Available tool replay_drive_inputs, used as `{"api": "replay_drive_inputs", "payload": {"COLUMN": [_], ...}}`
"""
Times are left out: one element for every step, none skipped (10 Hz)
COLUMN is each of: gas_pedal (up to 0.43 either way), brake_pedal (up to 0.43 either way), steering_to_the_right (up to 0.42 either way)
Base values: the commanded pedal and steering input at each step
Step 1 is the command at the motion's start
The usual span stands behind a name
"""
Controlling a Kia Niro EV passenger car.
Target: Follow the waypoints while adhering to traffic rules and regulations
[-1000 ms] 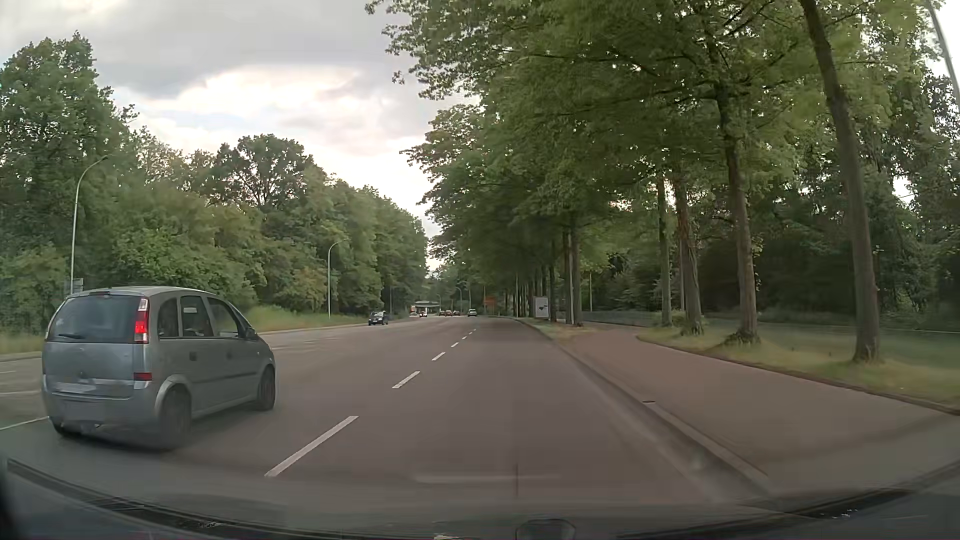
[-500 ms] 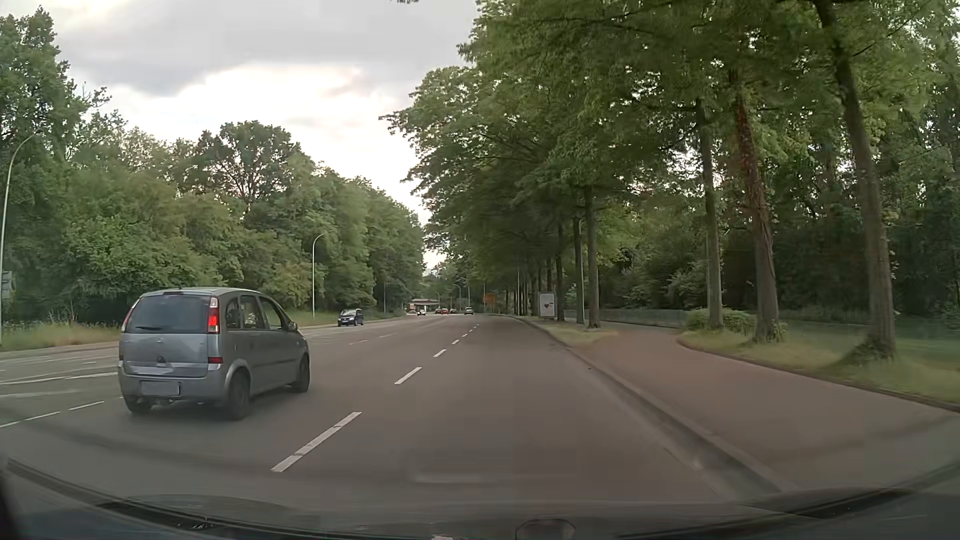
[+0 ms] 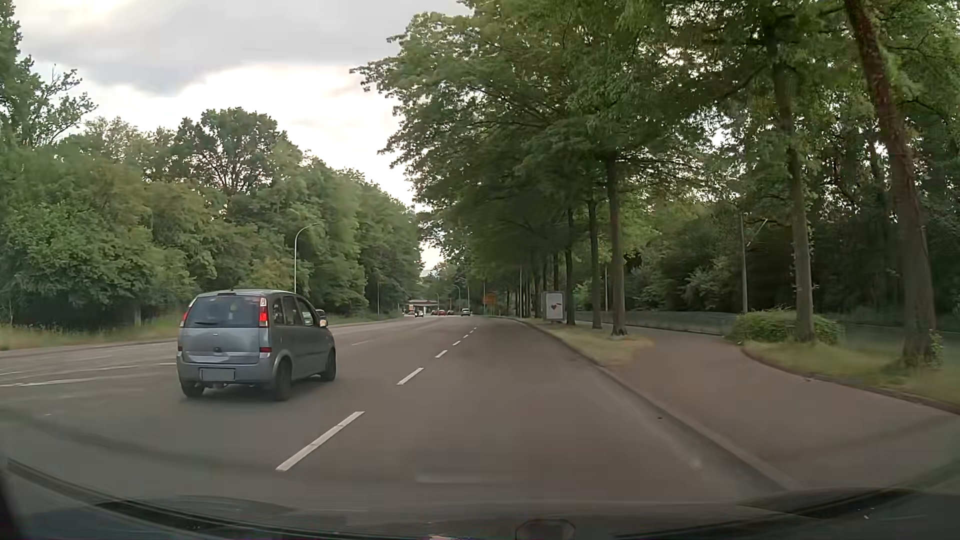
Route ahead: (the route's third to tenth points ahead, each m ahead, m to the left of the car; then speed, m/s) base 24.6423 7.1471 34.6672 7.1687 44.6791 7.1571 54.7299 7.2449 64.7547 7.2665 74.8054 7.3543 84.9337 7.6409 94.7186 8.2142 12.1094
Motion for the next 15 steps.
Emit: {"api": "replay_drive_inputs", "payload": {"gas_pedal": [0.138, 0.138, 0.138, 0.138, 0.138, 0.138, 0.138, 0.138, 0.138, 0.138, 0.138, 0.138, 0.138, 0.138, 0.138], "brake_pedal": [0.0, 0.0, 0.0, 0.0, 0.0, 0.0, 0.0, 0.0, 0.0, 0.0, 0.0, 0.0, 0.0, 0.0, 0.0], "steering_to_the_right": [0.0, 0.0, 0.0, 0.0, 0.0, 0.0, 0.0, 0.0, 0.0, 0.0, 0.0, 0.0, 0.0, 0.0, 0.0]}}
